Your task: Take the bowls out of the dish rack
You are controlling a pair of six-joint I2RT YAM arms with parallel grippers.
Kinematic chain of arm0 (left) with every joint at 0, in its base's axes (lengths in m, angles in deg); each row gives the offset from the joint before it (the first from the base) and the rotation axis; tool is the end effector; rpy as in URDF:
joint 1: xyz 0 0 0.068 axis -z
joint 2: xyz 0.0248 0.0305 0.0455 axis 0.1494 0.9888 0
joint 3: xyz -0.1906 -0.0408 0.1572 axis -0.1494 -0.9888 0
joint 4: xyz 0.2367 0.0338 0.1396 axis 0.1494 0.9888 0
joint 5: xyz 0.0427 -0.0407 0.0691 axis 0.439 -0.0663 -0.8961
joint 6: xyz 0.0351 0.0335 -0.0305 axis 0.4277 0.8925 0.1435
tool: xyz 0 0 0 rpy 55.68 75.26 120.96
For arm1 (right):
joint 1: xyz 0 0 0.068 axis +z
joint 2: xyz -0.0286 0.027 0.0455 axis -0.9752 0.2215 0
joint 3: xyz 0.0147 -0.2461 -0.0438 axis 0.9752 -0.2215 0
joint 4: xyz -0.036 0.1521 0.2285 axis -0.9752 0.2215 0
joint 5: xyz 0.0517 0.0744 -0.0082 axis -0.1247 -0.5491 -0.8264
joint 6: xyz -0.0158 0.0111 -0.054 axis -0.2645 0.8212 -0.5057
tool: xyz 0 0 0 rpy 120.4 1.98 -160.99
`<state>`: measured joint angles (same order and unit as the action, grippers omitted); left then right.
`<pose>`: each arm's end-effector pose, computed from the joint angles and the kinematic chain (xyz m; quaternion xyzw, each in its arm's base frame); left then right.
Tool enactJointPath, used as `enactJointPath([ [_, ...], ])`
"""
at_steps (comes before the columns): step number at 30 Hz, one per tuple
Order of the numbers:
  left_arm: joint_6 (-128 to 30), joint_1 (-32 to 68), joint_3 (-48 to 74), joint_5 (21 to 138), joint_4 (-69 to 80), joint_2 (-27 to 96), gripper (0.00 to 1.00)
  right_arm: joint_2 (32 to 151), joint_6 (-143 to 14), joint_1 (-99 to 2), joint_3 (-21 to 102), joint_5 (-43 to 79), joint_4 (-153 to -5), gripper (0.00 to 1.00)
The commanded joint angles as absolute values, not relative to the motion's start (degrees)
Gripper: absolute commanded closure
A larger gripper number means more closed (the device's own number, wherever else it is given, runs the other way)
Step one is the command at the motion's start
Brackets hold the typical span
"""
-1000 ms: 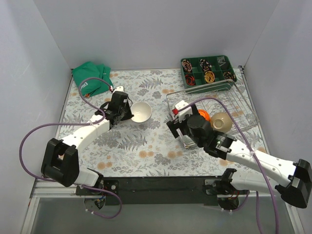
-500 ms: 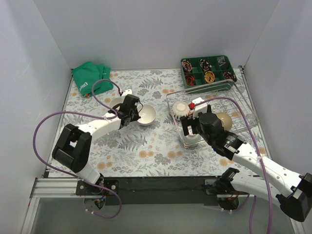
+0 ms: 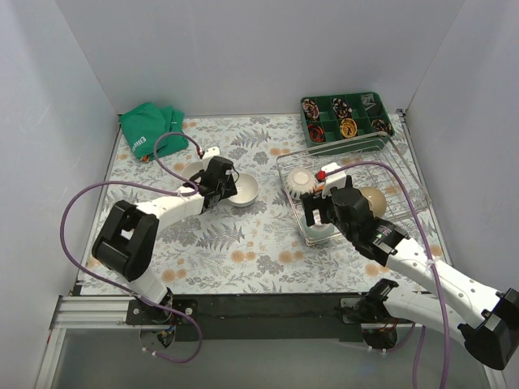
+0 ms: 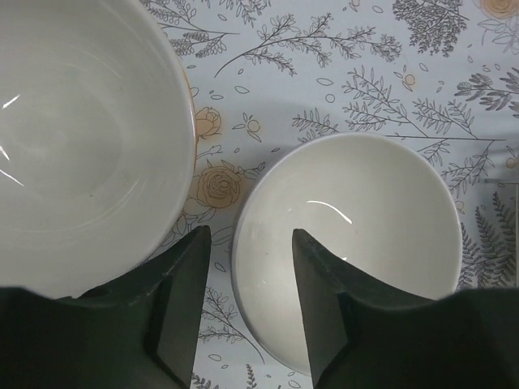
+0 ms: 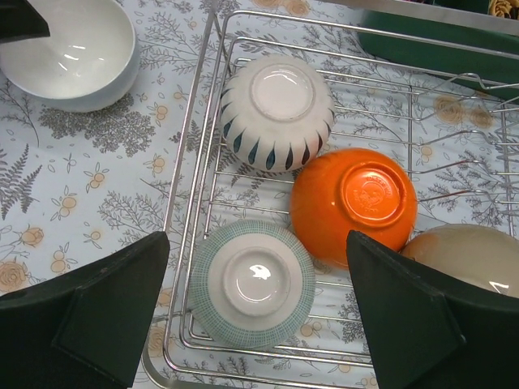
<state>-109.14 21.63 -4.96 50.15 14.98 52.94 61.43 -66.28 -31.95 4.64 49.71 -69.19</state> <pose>0.3118 -0.1648 0.1528 -0.3869 0.8301 -0.1765 0.3607 0.1803 0.1587 0.2668 -0.1731 0.8004 0.0780 0.5686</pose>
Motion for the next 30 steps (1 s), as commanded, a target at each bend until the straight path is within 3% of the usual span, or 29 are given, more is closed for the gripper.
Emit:
enactJointPath([
  [1, -109.3, 21.6, -4.5, 49.7, 14.0, 46.4, 0.51, 61.3, -64.7, -32.6, 4.4, 49.6, -70.0, 0.02],
  [12, -107.3, 21.7, -3.3, 56.3, 21.9, 33.2, 0.03, 62.3, -62.8, -35.5, 6.8, 52.1, -65.0, 0.02],
  [30, -96.6, 21.6, -13.6, 54.1, 27.0, 12.6, 0.02, 65.3, -57.5, -58.8, 10.8, 43.9, -57.3, 0.02],
])
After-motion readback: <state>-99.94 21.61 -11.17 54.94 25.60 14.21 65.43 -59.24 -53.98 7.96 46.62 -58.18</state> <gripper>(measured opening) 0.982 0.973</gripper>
